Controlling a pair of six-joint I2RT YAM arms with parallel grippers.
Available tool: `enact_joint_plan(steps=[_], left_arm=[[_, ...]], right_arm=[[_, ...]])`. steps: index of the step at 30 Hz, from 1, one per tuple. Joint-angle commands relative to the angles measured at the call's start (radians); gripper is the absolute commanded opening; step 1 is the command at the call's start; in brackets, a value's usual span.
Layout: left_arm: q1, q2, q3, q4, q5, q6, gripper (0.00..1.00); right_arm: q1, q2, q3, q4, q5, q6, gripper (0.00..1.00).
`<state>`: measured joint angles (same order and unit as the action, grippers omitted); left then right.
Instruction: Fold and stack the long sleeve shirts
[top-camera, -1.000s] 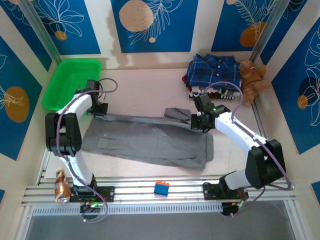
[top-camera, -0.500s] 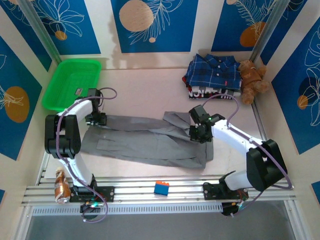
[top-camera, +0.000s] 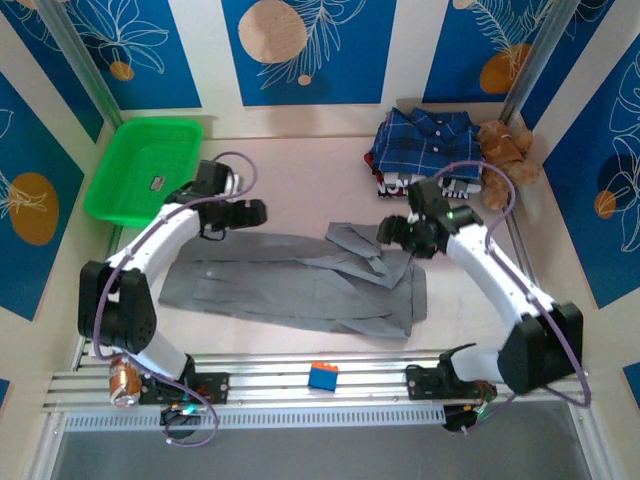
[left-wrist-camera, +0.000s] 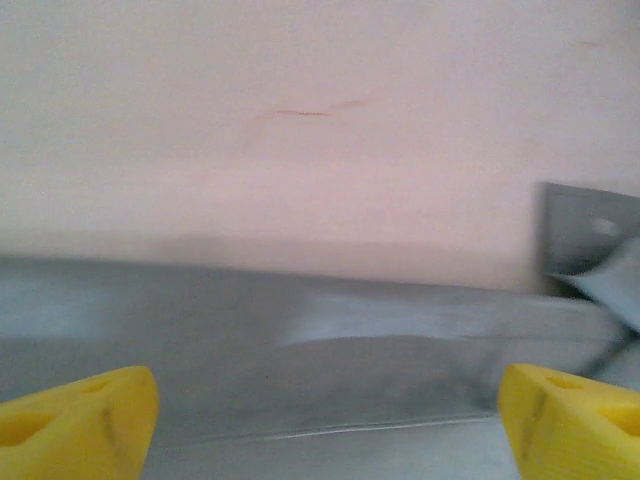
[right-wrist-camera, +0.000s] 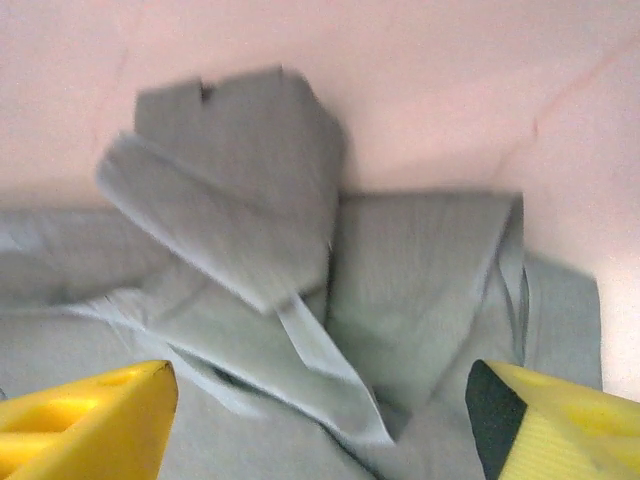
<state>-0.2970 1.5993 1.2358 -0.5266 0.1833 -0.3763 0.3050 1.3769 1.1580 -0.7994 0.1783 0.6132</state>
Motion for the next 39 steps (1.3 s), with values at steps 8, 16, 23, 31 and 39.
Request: enact_joint_plan(steps=[8,16,23,31,39], left_arm=[[-0.135,0.219,0.002,0.222,0.167,-0.166,0.88],[-0.135,0.263,-0.110,0.241,0.157,-0.160,0.87],[-0.136,0.272,-0.173,0.253,0.144,-0.150,0.86],[-0.136,0.277,-0.214,0.264,0.147,-0.150,0.86],[-0.134,0.277,-0.230,0.264,0.142,-0.148,0.85]], right_arm=[[-0.039,0.440,0.211,0.043,-0.178,-0.075,0.64],[-0.001,0.531,0.251,0.070,-0.130,-0.175,0.60],[-0.009,0.565,0.236,0.108,-0.134,-0.156,0.39],[-0.018,0.575,0.252,0.130,-0.136,-0.154,0.14],[-0.017,0.469,0.237,0.221,-0.120,-0.165,0.00]])
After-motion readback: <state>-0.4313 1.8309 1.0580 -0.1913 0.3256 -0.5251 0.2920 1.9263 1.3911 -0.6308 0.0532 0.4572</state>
